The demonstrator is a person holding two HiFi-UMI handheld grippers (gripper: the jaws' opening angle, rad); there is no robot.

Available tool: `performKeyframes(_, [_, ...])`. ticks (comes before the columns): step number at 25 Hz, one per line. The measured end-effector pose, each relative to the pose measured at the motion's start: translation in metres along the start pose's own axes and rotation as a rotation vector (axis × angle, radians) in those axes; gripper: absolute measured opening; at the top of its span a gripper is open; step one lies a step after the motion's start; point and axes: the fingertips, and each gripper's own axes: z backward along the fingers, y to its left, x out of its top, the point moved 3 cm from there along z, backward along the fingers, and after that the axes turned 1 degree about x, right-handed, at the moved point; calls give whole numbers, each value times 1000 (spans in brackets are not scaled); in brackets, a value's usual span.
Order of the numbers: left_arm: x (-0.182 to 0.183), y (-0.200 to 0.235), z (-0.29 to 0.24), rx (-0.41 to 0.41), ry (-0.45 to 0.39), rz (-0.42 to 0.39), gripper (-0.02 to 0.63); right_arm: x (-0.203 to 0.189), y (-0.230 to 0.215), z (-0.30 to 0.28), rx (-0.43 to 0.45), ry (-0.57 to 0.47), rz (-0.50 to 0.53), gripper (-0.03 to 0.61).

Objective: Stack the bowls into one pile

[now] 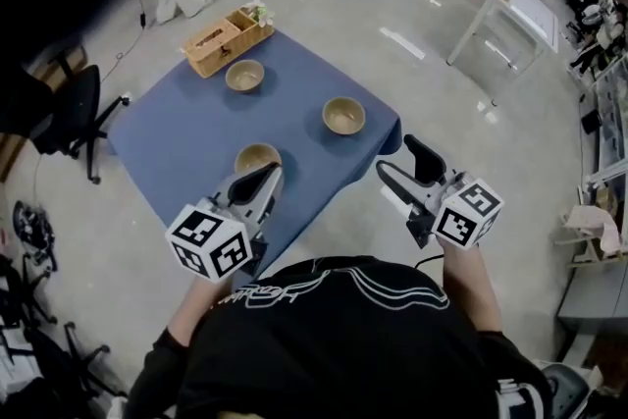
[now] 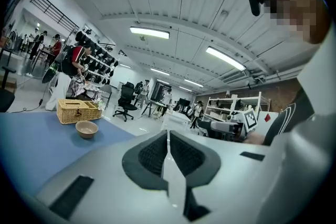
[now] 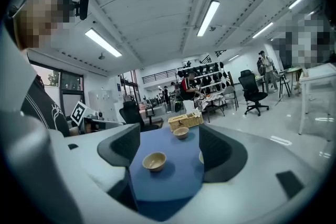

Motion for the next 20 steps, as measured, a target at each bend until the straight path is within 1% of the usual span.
performKeyframes(4, [2,5,-16,-6,9,-5,34,-4,-17,-4,-22,17,-23,364])
performKeyframes(10, [-3,11,-39,15,41,11,34,-13,-55,-11,-36,52,-62,362])
performKeyframes(15, [4,28,-57,86,44,7,34,-21,-89,-36,3,97,-82,362])
performKeyframes(20, [0,53,-73,164,60,43,34,-33,-124,-69,43,152,-140,362])
